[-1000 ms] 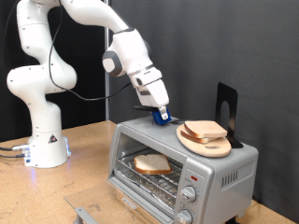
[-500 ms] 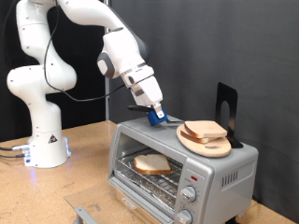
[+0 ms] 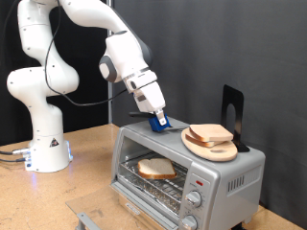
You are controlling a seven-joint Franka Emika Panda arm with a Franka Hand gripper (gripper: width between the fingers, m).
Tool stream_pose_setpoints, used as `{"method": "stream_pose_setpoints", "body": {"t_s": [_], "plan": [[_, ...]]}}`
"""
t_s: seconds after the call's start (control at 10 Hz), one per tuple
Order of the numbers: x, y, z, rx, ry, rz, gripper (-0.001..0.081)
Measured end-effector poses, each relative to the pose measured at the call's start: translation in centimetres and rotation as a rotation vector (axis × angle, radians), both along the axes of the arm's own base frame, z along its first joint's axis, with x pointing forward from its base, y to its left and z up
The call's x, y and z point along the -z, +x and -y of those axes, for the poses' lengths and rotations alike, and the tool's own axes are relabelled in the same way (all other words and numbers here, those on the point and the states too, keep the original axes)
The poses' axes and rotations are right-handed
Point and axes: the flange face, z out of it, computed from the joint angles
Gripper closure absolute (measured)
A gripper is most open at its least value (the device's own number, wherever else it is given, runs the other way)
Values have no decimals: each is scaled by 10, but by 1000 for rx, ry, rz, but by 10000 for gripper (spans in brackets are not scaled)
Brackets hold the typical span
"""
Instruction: Make a piece of toast with the oven
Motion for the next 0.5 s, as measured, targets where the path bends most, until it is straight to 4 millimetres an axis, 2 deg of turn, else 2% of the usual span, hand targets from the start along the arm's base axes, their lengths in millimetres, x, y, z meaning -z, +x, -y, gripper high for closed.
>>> {"method": "stream_pose_setpoints", "body": {"t_s": [0.2,0.5], "plan": [[2,0,-4,12,26,88,-2],[3,5,-8,16,38,102,-2]]}}
